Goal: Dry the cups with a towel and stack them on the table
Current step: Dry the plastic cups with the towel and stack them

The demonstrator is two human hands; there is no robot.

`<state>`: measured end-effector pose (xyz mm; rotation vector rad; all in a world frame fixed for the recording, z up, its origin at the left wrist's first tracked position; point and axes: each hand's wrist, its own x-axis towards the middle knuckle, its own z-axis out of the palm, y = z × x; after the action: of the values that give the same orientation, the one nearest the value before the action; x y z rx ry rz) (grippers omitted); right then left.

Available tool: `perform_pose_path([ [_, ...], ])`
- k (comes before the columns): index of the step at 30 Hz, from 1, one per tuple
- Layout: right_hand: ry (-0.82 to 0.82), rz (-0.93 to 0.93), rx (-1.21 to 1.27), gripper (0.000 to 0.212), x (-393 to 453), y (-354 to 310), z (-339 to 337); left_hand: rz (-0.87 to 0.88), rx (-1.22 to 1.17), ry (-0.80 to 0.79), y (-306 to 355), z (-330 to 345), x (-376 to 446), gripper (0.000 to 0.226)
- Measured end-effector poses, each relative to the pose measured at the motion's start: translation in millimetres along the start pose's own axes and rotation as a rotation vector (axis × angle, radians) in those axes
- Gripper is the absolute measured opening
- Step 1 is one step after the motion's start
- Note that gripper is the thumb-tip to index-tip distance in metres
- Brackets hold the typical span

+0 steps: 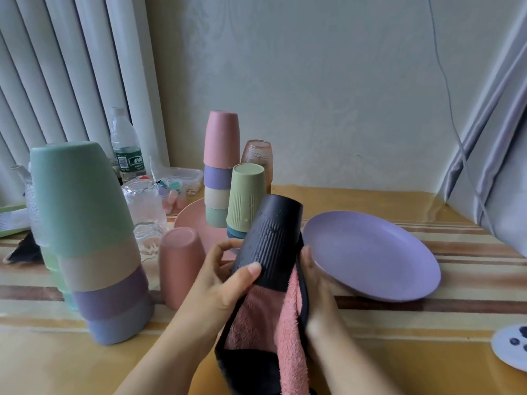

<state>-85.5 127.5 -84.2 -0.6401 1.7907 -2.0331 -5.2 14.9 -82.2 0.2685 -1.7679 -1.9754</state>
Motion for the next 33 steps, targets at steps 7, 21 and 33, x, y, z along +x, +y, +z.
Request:
perform_pose_path([
  [7,0.049,-0.115,-0.033,0.029,-6,-8,-1,0.163,0.166,0.177,1,6,-1,0.043],
  [21,-0.044,-0.249,-0.003,0.043,-4,-6,-6,0.102,0.296,-0.015,3,8,-6,0.038],
  [33,0.020,-0.169,-0.450,0.050,8,-25,-34,-0.171,-0.189,0.066,10,7,-1,0.041],
])
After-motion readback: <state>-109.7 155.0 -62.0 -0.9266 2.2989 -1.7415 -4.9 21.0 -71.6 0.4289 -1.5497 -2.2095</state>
